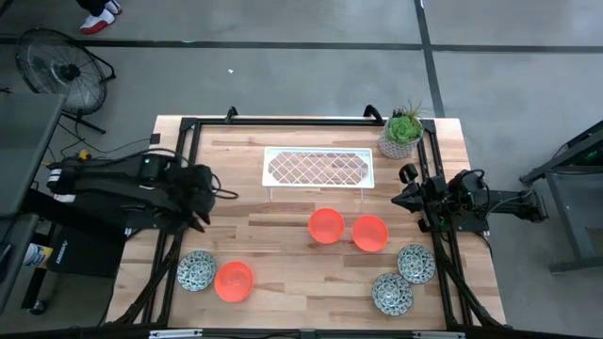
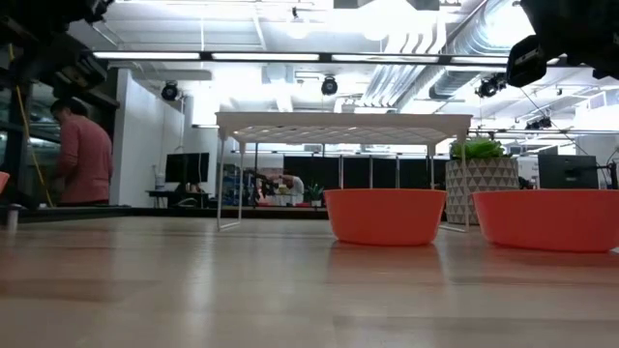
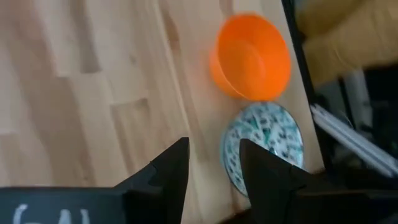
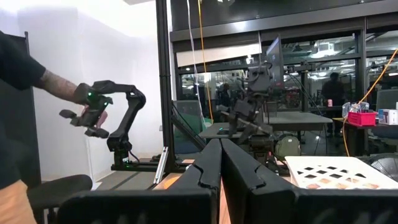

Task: Pick & Place Mini bowls
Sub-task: Put the left blue patterned bowl on the shelf

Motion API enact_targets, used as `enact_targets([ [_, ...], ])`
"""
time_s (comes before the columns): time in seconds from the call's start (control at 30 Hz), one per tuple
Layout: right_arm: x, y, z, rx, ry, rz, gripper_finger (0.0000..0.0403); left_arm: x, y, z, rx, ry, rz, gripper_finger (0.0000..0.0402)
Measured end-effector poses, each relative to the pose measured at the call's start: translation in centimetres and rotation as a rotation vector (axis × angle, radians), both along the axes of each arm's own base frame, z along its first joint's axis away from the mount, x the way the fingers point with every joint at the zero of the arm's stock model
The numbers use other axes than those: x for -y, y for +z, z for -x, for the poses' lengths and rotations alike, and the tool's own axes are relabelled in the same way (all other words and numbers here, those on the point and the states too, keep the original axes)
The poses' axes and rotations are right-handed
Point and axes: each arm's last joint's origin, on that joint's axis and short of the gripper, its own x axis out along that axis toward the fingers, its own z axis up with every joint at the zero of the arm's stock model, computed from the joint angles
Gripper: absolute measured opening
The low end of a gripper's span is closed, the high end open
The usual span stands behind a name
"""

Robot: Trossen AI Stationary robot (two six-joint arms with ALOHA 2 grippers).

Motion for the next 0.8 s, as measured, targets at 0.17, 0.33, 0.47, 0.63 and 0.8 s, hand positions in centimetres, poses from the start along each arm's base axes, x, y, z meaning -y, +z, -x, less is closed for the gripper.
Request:
enact_targets([
  [0.17,0.0,0.0,0.0,0.0,0.0,0.0,0.0,0.7,-0.6,-1.0,-0.044,-0.104,0.009,0.014],
  [0.33,0.0,0.0,0.0,0.0,0.0,0.0,0.0,2.4,-1.2,-1.5,-0.115,-0.203,-0.003,0.014],
  [0.47,0.0,0.0,0.0,0.0,0.0,0.0,0.0,3.9,-1.7,-1.8,-0.149,-0.229,-0.073,0.014],
  [0.63,0.0,0.0,0.0,0.0,0.0,0.0,0.0,5.7,-2.1,-1.9,-0.142,-0.232,-0.191,0.014],
  [0.8,0.0,0.0,0.0,0.0,0.0,0.0,0.0,7.4,-2.6,-1.9,-0.091,-0.292,-0.292,0.014],
])
